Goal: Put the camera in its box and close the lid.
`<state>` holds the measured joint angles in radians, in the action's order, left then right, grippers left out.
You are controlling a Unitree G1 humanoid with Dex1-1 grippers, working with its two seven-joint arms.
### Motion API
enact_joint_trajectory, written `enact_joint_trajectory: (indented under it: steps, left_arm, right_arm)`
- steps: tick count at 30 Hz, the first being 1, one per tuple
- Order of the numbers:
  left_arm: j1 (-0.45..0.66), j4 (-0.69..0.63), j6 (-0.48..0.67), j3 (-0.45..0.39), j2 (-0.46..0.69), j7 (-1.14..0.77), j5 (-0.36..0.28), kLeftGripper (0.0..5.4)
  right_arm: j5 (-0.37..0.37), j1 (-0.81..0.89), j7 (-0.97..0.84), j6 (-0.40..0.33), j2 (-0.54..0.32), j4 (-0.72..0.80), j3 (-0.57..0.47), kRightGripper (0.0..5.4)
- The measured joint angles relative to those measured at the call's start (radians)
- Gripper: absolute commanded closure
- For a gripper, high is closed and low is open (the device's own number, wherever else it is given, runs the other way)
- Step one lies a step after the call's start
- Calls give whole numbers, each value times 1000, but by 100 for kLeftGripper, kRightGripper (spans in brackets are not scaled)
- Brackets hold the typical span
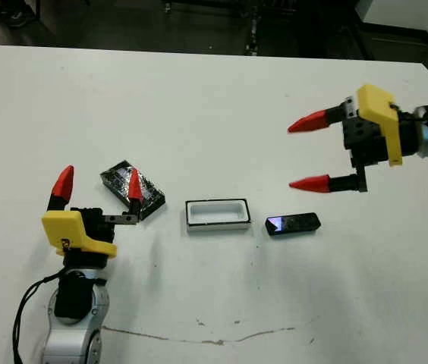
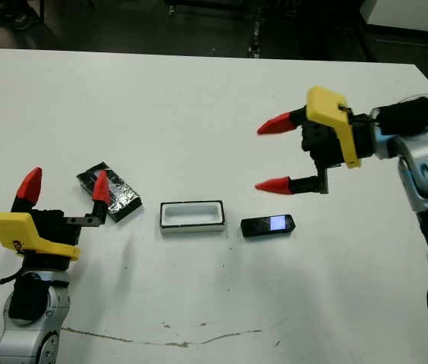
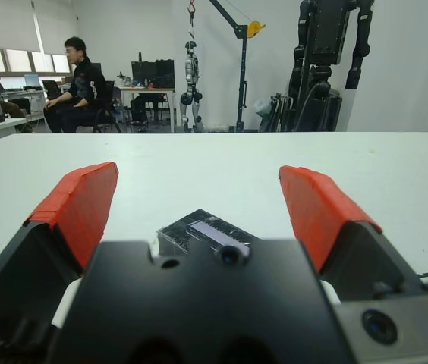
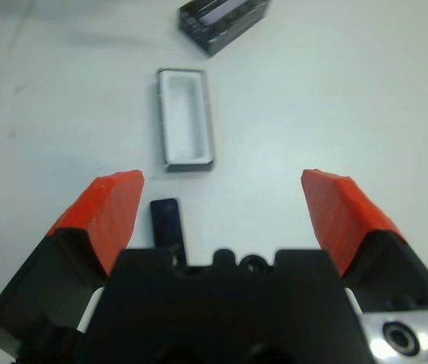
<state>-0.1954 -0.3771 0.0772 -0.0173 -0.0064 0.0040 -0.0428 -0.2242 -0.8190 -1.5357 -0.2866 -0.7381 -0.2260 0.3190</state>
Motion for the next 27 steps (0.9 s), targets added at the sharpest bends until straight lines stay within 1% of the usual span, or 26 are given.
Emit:
enact_joint_trajectory:
  steps: [3, 5, 9, 12, 14, 19, 22, 27]
  left_arm:
    - [0, -4, -6, 1, 0, 0, 4, 1]
    - [0, -6, -9, 3, 0, 0, 11, 1]
    - [0, -12, -12, 3, 0, 0, 10, 1]
    - [0, -14, -17, 3, 0, -1, 10, 1]
    - [0, -16, -17, 4, 0, -1, 10, 1]
    - [0, -21, -18, 9, -1, -2, 8, 1]
    - [0, -21, -18, 12, -1, -2, 8, 1]
    - [-1, -21, -16, 11, -1, -2, 11, 1]
  right_arm:
    - [37, -24, -55, 19, 14, -51, 50, 0]
    - [48, -40, -68, 30, 22, -78, 90, 0]
    - [43, -62, -73, 87, 39, -157, 168, 0]
    - [44, -74, -73, 106, 45, -207, 216, 0]
    - [50, -78, -73, 127, 45, -227, 231, 0]
    - [95, -79, -73, 180, 52, -249, 274, 0]
    - [116, -79, -73, 196, 65, -250, 278, 0]
    - [117, -76, -73, 194, 69, -251, 275, 0]
